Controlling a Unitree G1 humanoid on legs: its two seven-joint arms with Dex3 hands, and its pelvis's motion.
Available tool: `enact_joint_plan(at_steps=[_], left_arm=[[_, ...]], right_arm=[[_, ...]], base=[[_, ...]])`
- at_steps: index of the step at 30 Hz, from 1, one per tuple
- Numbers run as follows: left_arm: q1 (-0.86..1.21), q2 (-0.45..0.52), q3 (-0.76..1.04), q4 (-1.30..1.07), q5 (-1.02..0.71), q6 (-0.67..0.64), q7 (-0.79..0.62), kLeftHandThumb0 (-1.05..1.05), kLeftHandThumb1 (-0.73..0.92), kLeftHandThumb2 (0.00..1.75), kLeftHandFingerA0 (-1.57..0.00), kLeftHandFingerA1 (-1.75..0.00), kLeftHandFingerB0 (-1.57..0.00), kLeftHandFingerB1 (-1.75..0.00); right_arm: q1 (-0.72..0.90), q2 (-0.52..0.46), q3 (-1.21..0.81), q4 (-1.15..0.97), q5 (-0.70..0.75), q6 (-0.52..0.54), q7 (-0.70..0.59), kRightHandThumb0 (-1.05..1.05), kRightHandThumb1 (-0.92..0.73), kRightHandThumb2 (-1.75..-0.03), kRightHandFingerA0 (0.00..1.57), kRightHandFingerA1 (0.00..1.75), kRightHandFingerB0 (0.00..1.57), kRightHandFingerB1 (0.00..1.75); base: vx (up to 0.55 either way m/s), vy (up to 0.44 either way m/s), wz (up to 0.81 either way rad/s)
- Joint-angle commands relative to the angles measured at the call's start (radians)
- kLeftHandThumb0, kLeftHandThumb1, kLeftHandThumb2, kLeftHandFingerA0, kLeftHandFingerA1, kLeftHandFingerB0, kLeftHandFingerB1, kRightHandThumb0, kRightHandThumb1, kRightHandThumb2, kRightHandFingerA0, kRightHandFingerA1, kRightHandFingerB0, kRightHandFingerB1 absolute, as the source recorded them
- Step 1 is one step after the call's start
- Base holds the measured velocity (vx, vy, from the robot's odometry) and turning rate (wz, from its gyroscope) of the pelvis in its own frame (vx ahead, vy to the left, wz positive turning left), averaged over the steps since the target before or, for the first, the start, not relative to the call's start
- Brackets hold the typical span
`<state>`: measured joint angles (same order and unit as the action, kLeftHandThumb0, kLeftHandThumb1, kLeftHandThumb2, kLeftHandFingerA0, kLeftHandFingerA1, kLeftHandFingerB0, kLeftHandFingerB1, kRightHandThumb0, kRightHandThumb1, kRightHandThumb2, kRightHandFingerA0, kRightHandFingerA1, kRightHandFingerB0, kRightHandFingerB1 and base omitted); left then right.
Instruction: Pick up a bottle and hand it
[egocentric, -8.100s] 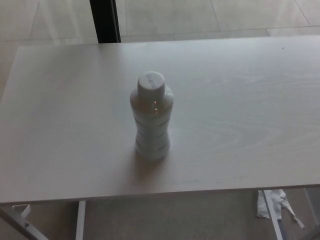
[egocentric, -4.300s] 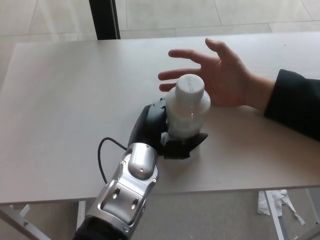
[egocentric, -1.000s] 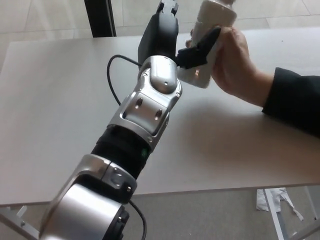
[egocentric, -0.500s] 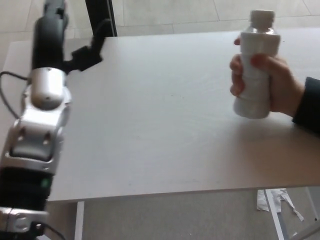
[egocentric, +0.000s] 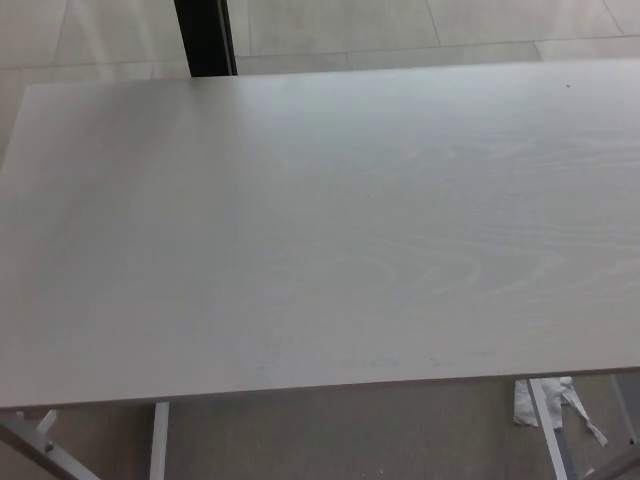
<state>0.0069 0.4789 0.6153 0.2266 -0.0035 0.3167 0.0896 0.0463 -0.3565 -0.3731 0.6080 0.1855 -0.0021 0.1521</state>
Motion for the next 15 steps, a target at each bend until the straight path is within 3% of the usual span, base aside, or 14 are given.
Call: enact_joint_plan(at_steps=[1,3,4,5,6,10,11,12,13,15], left_arm=[[0.322,0.164,0.316,0.495,-0.175,-0.122,-0.194,-0.76,0.64,0.66,-0.11,-0.58,0.0,-0.16],[0.307,0.157,0.26,0.58,-0.149,-0.143,-0.184,-0.76,0.64,0.66,-0.11,-0.58,0.0,-0.16],[0.295,0.136,0.24,0.61,-0.146,-0.132,-0.18,-0.71,0.7,0.62,-0.18,-0.61,0.0,-0.21],[0.301,0.082,0.185,0.623,-0.135,-0.101,-0.211,-0.72,0.55,0.9,-0.23,-0.66,0.0,-0.21],[0.337,0.047,0.144,0.57,-0.134,-0.077,-0.285,-0.69,0.48,0.84,-0.06,-0.59,-0.05,-0.3],[0.316,0.05,0.144,0.564,-0.185,-0.092,-0.359,-0.67,0.48,0.92,0.0,-0.56,-0.07,-0.48],[0.31,0.059,0.129,0.578,-0.179,-0.124,-0.38,-0.67,0.7,0.6,-0.18,-0.64,-0.24,-0.32],[0.297,0.065,0.122,0.597,-0.176,-0.144,-0.385,-0.66,0.67,0.6,-0.33,-0.62,-0.3,-0.32],[0.298,0.062,0.099,0.582,-0.163,-0.163,-0.39,-0.75,0.54,0.92,-0.37,-0.64,-0.34,-0.49],[0.306,0.058,0.067,0.553,-0.148,-0.183,-0.397,-0.75,0.54,0.92,-0.37,-0.64,-0.34,-0.49]], right_arm=[[0.033,-0.083,-0.067,0.021,0.015,-0.022,0.005,-0.63,-0.65,-0.59,1.0,1.06,0.3,0.5],[0.04,-0.077,-0.067,0.017,0.015,-0.026,0.008,-0.63,-0.65,-0.59,1.0,1.06,0.3,0.5],[0.039,-0.076,-0.069,0.021,0.015,-0.029,0.007,-0.64,-0.65,-0.59,1.04,1.29,0.32,0.5],[0.038,-0.076,-0.072,0.027,0.017,-0.033,0.007,-0.73,-0.5,-0.92,1.15,1.32,0.3,0.59],[0.04,-0.081,-0.072,0.023,0.014,-0.027,0.005,-0.65,-0.65,-0.59,1.02,1.18,0.31,0.51],[0.027,-0.085,-0.078,0.023,0.013,-0.023,0.007,-0.64,-0.64,-0.59,1.07,1.25,0.33,0.51],[0.029,-0.082,-0.08,0.016,0.013,-0.02,0.003,-0.68,-0.63,-0.61,1.04,1.34,0.32,0.51],[0.028,-0.084,-0.078,0.021,0.01,-0.022,0.004,-0.74,-0.49,-0.93,1.14,1.25,0.27,0.58],[0.028,-0.083,-0.079,0.026,0.013,-0.019,0.008,-0.67,-0.61,-0.6,1.03,1.43,0.31,0.51],[0.028,-0.081,-0.083,0.03,0.019,-0.014,0.012,-0.67,-0.61,-0.6,1.03,1.43,0.31,0.51]], base=[[0.0,0.0,0.0],[0.0,0.0,0.0],[0.0,0.0,0.0],[0.0,0.0,0.0],[0.0,0.0,0.0],[0.0,0.0,0.0],[0.0,0.0,0.0],[0.0,0.0,0.0],[0.0,0.0,0.0],[0.0,0.0,0.0]])
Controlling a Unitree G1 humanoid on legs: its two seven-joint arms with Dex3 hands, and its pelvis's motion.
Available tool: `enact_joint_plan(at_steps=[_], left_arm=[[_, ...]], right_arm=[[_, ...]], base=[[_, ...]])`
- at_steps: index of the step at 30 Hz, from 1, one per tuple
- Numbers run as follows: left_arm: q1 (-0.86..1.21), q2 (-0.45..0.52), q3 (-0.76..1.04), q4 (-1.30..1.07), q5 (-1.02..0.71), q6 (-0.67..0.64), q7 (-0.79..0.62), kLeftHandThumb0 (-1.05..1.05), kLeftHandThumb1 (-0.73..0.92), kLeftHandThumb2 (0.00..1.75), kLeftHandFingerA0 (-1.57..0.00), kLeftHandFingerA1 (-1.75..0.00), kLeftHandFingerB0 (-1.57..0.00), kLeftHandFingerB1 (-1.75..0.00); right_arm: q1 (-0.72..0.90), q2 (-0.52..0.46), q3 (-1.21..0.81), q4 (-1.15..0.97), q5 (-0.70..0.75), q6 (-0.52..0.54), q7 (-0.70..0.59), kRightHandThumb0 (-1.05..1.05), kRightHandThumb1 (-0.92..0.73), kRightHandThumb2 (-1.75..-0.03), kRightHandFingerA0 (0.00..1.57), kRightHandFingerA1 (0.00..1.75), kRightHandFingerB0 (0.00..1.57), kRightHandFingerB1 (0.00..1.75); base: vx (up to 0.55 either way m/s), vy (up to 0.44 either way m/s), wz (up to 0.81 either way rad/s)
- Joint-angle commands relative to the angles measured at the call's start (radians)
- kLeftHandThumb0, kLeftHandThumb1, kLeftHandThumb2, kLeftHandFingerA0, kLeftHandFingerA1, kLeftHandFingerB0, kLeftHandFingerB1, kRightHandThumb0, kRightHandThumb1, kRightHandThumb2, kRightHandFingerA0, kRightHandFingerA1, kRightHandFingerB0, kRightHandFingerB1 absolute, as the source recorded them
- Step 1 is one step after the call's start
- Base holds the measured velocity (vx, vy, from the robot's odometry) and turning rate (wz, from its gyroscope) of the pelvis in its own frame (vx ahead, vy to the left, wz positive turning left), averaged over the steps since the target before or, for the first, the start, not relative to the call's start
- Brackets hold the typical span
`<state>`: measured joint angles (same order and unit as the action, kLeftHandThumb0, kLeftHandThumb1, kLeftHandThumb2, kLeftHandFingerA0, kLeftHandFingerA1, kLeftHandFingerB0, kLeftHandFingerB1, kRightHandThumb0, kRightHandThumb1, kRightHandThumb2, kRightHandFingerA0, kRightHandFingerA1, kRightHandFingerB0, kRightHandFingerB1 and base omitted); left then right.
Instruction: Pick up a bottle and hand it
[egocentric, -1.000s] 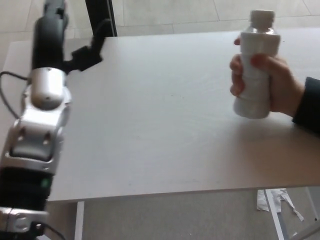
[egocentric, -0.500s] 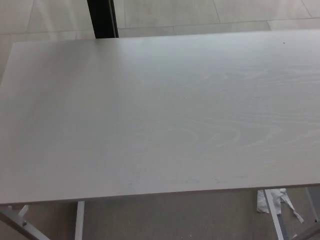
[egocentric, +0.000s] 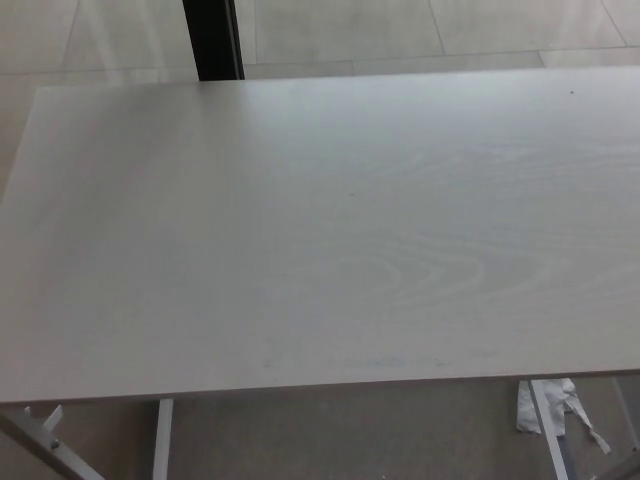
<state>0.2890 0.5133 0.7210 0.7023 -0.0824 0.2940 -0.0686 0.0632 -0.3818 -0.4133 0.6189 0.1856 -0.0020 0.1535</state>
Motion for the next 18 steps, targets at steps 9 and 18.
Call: enact_joint_plan(at_steps=[9,18], left_arm=[[0.029,0.027,-0.12,0.055,-0.061,-0.195,-0.264,-0.66,0.6,0.59,-0.32,-0.64,-0.34,-0.37],[-0.043,0.087,-0.131,0.082,-0.077,-0.176,-0.276,-0.64,0.61,0.62,-0.37,-0.6,-0.32,-0.36]], right_arm=[[0.011,-0.057,-0.048,0.031,0.017,-0.022,0.028,-0.74,-0.48,-0.91,1.12,1.27,0.27,0.57],[0.024,-0.056,-0.045,0.028,0.004,-0.008,0.007,-0.62,-0.65,-0.59,1.01,0.96,0.29,0.49]], base=[[0.0,0.0,0.0],[0.0,0.0,0.0]])
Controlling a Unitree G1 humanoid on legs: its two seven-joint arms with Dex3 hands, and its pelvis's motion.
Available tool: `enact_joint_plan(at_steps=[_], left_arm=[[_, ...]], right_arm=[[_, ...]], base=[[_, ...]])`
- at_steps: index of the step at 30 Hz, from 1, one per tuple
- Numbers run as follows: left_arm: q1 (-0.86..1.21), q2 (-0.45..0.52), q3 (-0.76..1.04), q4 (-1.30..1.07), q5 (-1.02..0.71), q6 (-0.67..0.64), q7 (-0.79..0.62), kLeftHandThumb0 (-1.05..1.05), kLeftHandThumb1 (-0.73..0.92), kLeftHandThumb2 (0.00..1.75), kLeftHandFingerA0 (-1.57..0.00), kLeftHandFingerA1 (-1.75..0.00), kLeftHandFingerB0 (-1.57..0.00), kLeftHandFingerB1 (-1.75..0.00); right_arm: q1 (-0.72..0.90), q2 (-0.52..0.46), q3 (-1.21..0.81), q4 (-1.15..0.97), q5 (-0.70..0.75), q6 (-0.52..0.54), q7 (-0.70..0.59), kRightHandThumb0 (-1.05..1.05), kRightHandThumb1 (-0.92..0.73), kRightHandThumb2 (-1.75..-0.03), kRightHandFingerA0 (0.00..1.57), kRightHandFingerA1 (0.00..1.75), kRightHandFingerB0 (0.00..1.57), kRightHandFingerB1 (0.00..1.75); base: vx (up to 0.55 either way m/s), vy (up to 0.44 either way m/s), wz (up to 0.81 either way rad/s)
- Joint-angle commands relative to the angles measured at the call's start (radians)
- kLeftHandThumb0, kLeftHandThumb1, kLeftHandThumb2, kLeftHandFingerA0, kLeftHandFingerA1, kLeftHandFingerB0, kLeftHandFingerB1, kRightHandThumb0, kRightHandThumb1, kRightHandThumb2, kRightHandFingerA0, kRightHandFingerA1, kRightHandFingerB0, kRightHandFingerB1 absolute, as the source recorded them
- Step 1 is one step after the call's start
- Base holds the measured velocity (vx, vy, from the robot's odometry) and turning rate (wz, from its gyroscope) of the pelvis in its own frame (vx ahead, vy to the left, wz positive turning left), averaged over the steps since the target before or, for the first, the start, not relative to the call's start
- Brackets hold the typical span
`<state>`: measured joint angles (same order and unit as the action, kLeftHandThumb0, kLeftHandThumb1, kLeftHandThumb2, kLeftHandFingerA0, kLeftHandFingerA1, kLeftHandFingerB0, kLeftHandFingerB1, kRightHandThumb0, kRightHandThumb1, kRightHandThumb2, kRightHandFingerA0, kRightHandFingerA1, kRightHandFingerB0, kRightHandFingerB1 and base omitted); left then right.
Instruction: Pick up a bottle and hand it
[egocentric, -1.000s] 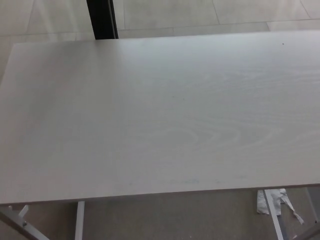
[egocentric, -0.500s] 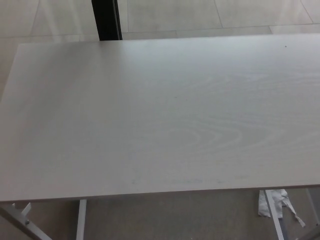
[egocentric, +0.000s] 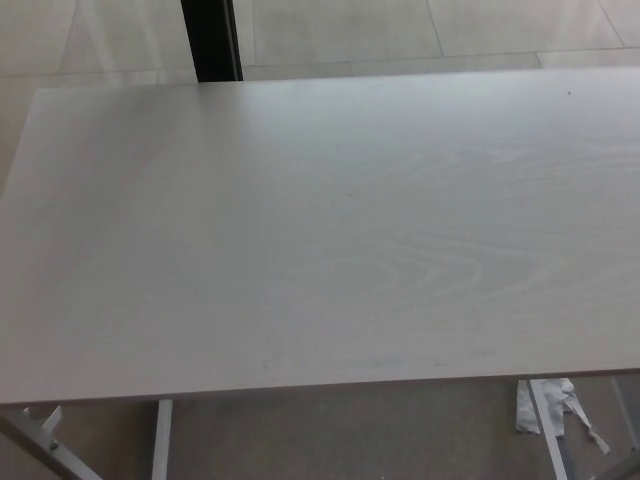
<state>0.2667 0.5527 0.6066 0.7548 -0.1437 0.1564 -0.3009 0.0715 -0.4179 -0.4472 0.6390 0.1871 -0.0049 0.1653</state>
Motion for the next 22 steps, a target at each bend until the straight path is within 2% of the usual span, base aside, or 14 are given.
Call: enact_joint_plan(at_steps=[1,2,3,4,6,8,9,11,14,15,18,19,20,22], left_arm=[[-0.024,0.041,-0.008,0.042,-0.036,-0.027,-0.059,-0.71,0.5,0.87,-0.28,-0.62,-0.31,-0.49],[-0.026,0.042,-0.009,0.049,-0.039,-0.029,-0.062,-0.71,0.5,0.87,-0.28,-0.62,-0.31,-0.49],[-0.002,0.031,-0.043,0.026,-0.006,-0.025,-0.043,-0.58,0.47,0.91,-0.45,-0.68,-0.24,-0.48],[-0.002,0.032,-0.046,0.028,-0.009,-0.026,-0.042,-0.58,0.47,0.91,-0.45,-0.68,-0.24,-0.48],[0.0,0.007,-0.012,0.03,-0.059,-0.009,-0.042,-0.67,0.45,0.85,-0.35,-0.65,-0.28,-0.49],[0.01,0.004,0.017,0.057,-0.084,-0.04,-0.052,-0.74,0.5,0.88,-0.37,-0.65,-0.32,-0.49],[0.012,0.004,0.021,0.062,-0.087,-0.043,-0.055,-0.66,0.6,0.58,-0.37,-0.6,-0.41,-0.36],[0.014,0.004,0.038,0.086,-0.104,-0.047,-0.07,-0.65,0.6,0.59,-0.33,-0.59,-0.42,-0.37],[0.034,-0.011,0.042,0.074,-0.107,-0.051,-0.06,-0.63,0.46,0.89,-0.23,-0.58,-0.38,-0.53],[0.033,-0.018,0.059,0.082,-0.126,-0.055,-0.062,-0.59,0.43,0.88,-0.25,-0.6,-0.38,-0.55],[0.034,-0.022,0.081,0.085,-0.146,-0.051,-0.068,-0.71,0.48,0.87,-0.3,-0.62,-0.36,-0.52],[0.035,-0.022,0.085,0.084,-0.151,-0.053,-0.071,-0.72,0.49,0.87,-0.35,-0.64,-0.34,-0.51],[0.034,-0.023,0.087,0.082,-0.153,-0.057,-0.068,-0.65,0.58,0.58,-0.4,-0.61,-0.4,-0.39],[0.033,-0.022,0.081,0.084,-0.146,-0.064,-0.063,-0.67,0.59,0.6,-0.43,-0.6,-0.4,-0.39]], right_arm=[[0.02,-0.012,-0.027,-0.001,0.026,0.002,0.004,-0.67,-0.62,-0.59,0.9,0.8,0.3,0.51],[0.021,-0.011,-0.029,-0.003,0.028,0.003,0.005,-0.67,-0.62,-0.59,0.9,0.8,0.3,0.51],[0.015,-0.009,-0.045,-0.004,0.027,0.047,-0.048,-0.67,-0.59,-0.63,1.01,1.53,0.32,0.5],[0.015,-0.009,-0.046,-0.005,0.026,0.048,-0.048,-0.67,-0.59,-0.63,1.01,1.53,0.32,0.5],[0.017,-0.025,-0.062,0.019,0.024,0.049,-0.055,-0.75,-0.49,-0.88,1.06,1.33,0.26,0.54],[0.057,-0.006,-0.091,-0.028,0.043,0.03,-0.054,-0.67,-0.62,-0.58,0.94,1.01,0.29,0.48],[0.06,-0.002,-0.101,-0.024,0.051,0.03,-0.054,-0.66,-0.6,-0.58,1.0,1.02,0.3,0.49],[0.063,-0.002,-0.117,0.023,0.054,0.008,-0.05,-0.65,-0.61,-0.59,1.02,1.29,0.3,0.48],[0.048,-0.034,-0.117,0.17,0.027,-0.08,-0.039,-0.65,-0.47,-0.88,1.07,1.09,0.27,0.54],[0.043,-0.033,-0.12,0.172,0.032,-0.083,-0.042,-0.66,-0.61,-0.58,1.04,1.15,0.32,0.46],[0.045,-0.012,-0.124,0.125,0.049,-0.082,-0.037,-0.64,-0.59,-0.58,0.82,0.54,0.34,0.47],[0.044,-0.008,-0.122,0.121,0.051,-0.089,-0.029,-0.67,-0.45,-0.86,0.72,0.61,0.3,0.56],[0.044,-0.009,-0.117,0.122,0.049,-0.101,-0.018,-0.74,-0.46,-0.85,0.72,0.58,0.3,0.55],[0.043,-0.009,-0.112,0.119,0.047,-0.1,-0.018,-0.75,-0.47,-0.85,0.71,0.59,0.31,0.55]], base=[[0.0,0.0,0.0],[0.0,0.0,0.0],[0.0,0.0,0.0],[0.0,0.0,0.0],[0.0,0.0,0.0],[0.0,0.0,0.0],[0.0,0.0,0.0],[0.0,0.0,0.0],[0.0,0.0,0.0],[0.0,0.0,0.0],[0.0,0.0,0.0],[0.0,0.0,0.0],[0.0,0.0,0.0],[0.0,0.0,0.0]])
